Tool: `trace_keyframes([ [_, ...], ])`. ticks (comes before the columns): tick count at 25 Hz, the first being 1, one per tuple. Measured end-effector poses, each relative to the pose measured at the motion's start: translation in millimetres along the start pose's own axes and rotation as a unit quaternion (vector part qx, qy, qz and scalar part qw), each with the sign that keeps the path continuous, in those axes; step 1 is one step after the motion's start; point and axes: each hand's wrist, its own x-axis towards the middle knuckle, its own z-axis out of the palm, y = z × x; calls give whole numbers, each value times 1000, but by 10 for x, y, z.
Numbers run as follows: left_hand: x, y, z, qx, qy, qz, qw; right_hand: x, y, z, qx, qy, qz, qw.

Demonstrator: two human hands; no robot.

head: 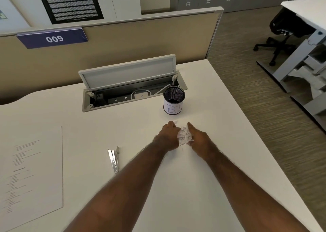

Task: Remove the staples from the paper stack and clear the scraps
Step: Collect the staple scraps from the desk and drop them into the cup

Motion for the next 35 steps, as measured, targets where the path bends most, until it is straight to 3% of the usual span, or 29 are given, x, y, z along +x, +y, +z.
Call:
trace_keyframes([
  [4, -74, -50, 52, -85, 7, -68, 994, 95, -51, -91, -99, -16, -11, 995],
  [9, -38, -74, 116, -94, 6, -84, 992, 195, -222, -83, -286, -90, -22, 954],
  [15, 180, -11, -8, -46, -31, -91, 994, 189, -312, 61, -215, 2, -18, 976],
  [22, 124, 108, 114, -81, 6, -132, 988, 226, -379, 208, -113, 50, 111, 986],
  [27, 132, 95, 165, -100, 17, -141, 985, 232, -293, 223, -179, 34, 66, 981],
  [30, 145, 90, 167, -105, 36, -130, 985, 220, -283, 157, -143, 32, 53, 988],
  [35, 191, 164, -287, -98, 106, -83, 986, 282, -540, -173, -95, 97, -7, 991],
])
